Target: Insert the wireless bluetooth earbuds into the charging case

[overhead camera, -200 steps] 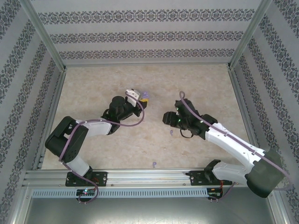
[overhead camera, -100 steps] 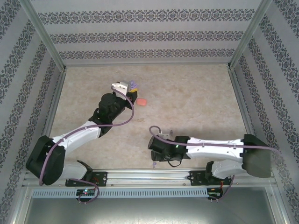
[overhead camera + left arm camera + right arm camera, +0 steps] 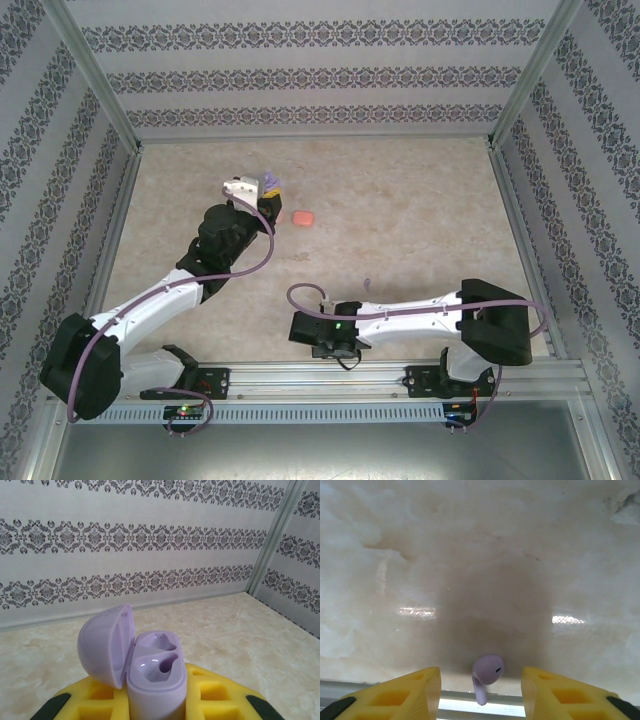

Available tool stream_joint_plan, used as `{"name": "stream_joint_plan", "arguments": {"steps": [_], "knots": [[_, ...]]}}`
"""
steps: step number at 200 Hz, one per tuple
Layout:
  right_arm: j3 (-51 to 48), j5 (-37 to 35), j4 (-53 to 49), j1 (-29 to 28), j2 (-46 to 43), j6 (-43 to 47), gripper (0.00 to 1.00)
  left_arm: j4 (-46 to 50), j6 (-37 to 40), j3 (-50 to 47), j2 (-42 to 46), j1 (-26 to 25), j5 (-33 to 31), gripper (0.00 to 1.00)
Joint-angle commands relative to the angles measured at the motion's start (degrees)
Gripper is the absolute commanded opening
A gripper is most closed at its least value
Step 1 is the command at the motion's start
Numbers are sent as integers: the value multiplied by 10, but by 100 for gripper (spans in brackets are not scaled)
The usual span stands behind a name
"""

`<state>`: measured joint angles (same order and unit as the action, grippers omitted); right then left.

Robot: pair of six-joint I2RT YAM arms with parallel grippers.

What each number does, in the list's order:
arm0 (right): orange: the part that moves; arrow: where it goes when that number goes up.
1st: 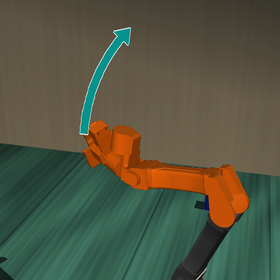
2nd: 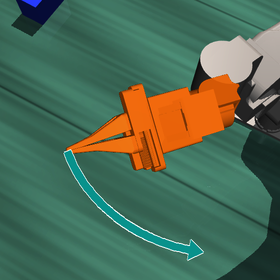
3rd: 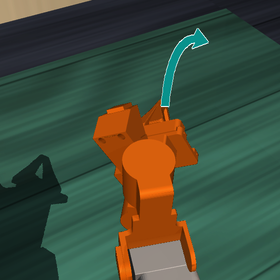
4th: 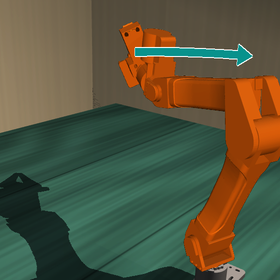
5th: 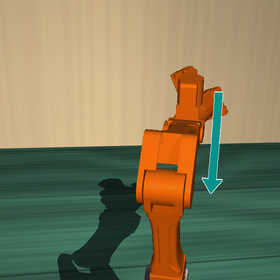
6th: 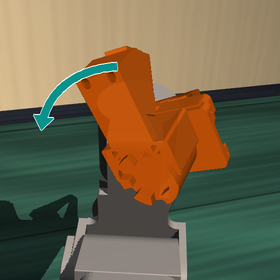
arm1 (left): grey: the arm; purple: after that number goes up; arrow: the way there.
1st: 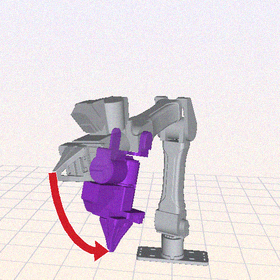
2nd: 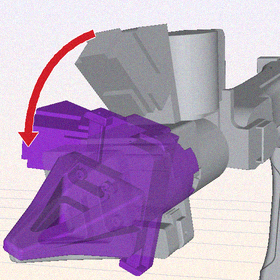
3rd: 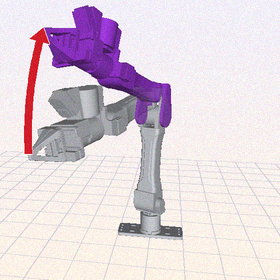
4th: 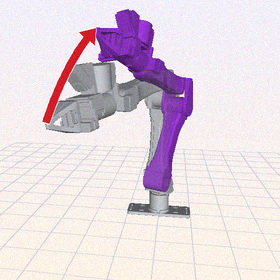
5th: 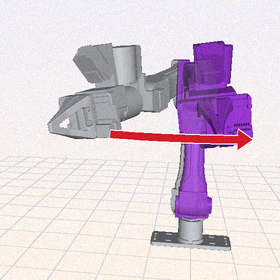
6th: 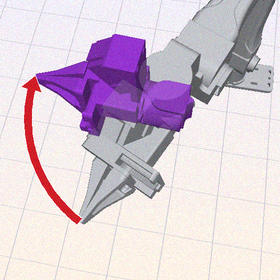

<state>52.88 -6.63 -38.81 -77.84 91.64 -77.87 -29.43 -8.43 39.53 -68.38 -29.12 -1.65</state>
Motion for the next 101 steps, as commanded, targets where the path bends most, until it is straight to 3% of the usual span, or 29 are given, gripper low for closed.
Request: {"name": "stream_joint_plan", "arguments": {"steps": [1,101], "knots": [[16,0,-16,1,23,-10,45,10,5,-5,15,5,-8,0],[22,16,-22,-2,43,-16,39,-1,14,-5,10,5,0,0]]}}
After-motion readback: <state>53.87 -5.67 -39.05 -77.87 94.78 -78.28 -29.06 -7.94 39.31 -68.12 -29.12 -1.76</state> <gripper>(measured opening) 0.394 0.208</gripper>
